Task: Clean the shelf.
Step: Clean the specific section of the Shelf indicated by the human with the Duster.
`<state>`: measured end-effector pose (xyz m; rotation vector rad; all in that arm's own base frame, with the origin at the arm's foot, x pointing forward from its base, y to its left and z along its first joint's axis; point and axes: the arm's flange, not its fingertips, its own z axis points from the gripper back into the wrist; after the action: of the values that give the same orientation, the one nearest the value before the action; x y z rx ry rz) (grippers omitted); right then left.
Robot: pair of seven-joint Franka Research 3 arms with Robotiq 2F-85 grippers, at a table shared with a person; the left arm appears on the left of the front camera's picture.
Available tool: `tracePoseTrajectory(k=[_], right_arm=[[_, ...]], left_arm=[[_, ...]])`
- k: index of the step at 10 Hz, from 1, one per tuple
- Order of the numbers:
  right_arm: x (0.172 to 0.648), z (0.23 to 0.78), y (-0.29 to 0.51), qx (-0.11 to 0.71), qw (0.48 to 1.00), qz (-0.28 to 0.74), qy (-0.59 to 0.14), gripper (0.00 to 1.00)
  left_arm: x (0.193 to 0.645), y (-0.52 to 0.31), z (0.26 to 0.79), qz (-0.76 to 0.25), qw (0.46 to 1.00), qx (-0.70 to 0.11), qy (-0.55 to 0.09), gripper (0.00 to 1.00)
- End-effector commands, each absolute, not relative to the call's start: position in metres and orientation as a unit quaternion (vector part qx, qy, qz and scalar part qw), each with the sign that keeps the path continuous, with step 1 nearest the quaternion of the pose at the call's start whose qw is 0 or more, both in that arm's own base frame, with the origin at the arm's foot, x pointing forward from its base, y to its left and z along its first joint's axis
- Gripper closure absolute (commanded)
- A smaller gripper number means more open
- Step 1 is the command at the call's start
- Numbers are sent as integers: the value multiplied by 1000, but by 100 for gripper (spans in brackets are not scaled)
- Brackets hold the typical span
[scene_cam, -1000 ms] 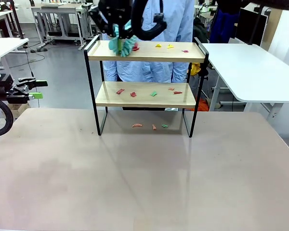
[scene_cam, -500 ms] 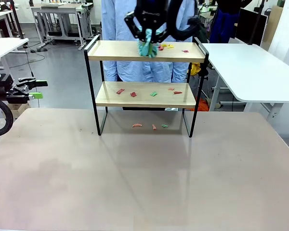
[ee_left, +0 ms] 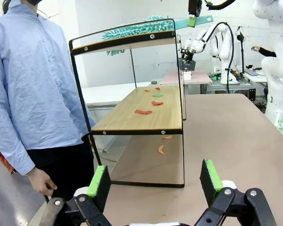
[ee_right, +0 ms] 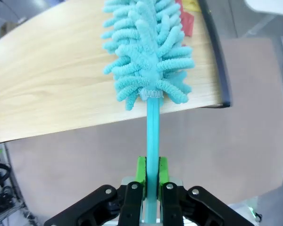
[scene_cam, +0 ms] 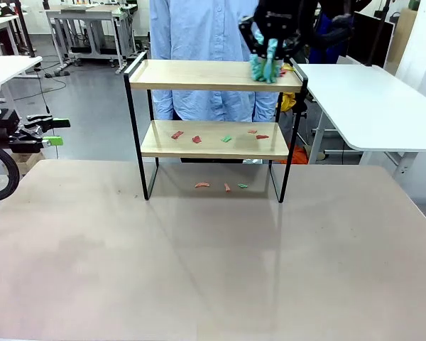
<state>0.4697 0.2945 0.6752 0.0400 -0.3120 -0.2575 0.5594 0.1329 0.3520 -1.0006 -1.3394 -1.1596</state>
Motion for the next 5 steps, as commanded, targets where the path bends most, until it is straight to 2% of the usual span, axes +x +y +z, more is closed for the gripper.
tracePoseTrajectory(k=[1,3,5], right_arm=[[460,669,266,-11,983,-115,-144,87],[450,676,251,-47,979,-114,-163,87],[427,697,253,-48,966,-114,-225,87]], left_arm=[[557,132,355,-487,522,-415,-564,0],[557,132,355,-487,522,-415,-564,0],[557,132,355,-487,522,-415,-564,0]])
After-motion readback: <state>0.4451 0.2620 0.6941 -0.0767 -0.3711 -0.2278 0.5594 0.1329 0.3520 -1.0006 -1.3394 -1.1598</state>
